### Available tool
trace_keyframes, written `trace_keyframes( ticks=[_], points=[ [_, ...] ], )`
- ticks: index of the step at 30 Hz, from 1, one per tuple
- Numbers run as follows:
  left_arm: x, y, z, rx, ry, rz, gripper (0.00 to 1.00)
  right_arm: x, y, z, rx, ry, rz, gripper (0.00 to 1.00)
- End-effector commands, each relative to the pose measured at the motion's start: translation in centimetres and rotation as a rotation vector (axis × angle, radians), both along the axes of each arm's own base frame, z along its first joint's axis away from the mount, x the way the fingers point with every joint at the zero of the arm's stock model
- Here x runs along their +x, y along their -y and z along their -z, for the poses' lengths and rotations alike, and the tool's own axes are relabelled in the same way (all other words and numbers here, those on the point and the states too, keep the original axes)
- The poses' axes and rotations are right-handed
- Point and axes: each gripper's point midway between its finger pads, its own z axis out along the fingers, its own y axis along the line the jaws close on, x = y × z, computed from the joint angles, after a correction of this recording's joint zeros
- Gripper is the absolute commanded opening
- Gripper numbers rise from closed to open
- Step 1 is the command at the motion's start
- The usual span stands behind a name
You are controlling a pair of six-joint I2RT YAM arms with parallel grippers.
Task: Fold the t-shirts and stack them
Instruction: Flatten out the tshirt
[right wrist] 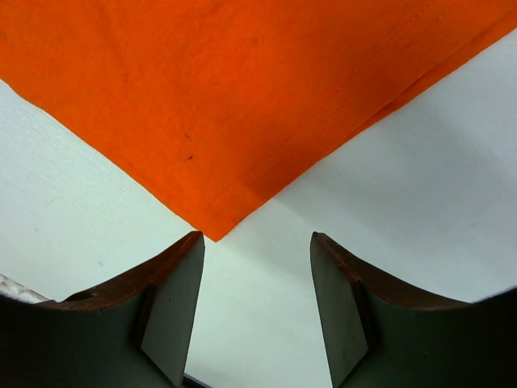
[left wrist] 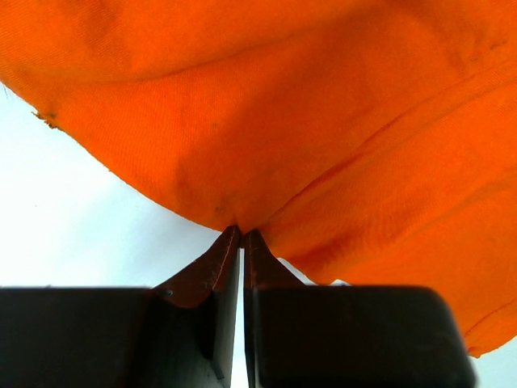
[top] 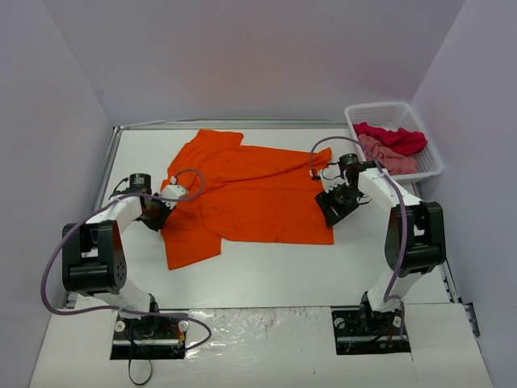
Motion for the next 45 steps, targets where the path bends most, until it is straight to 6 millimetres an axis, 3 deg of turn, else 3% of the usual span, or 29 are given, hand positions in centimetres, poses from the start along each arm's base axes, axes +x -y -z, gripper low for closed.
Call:
trace_keyframes(
  ticks=[1, 6, 14, 33, 36, 40, 45],
  points=[
    [0.4, 0.3, -1.8, -0.023, 0.035, 0.007, 0.02, -2.2, 1.0, -0.2, -0.044, -0.1, -0.041, 0.52],
    [0.3, 0.2, -2.0, -0.015, 0.033, 0.003, 0.02, -4.0, 1.3, 1.0, -0.059, -0.164, -0.07, 0.51],
    [0.1, 0.1, -2.1, -0.013, 0.034, -0.003, 0.02, -5.2, 1.4, 1.4, -0.069, -0.229, -0.111, 0.51],
    [0.1, 0.1, -1.8, -0.01, 0.039, -0.007, 0.02, -5.2, -0.3, 3.8, -0.113, -0.273, -0.15, 0.46],
    [0.1, 0.1, -1.9, -0.014, 0.042, -0.007, 0.02, -5.0, -0.7, 4.1, -0.139, -0.262, -0.158, 0.4],
    [0.0, 0.1, -1.9, -0.013, 0.044, -0.009, 0.02, -4.7, -0.8, 4.4, -0.173, -0.246, -0.148, 0.22],
    [-0.1, 0.1, -1.9, -0.01, 0.045, -0.002, 0.02, -4.8, -0.4, 5.2, -0.231, -0.233, -0.142, 0.16]
  ],
)
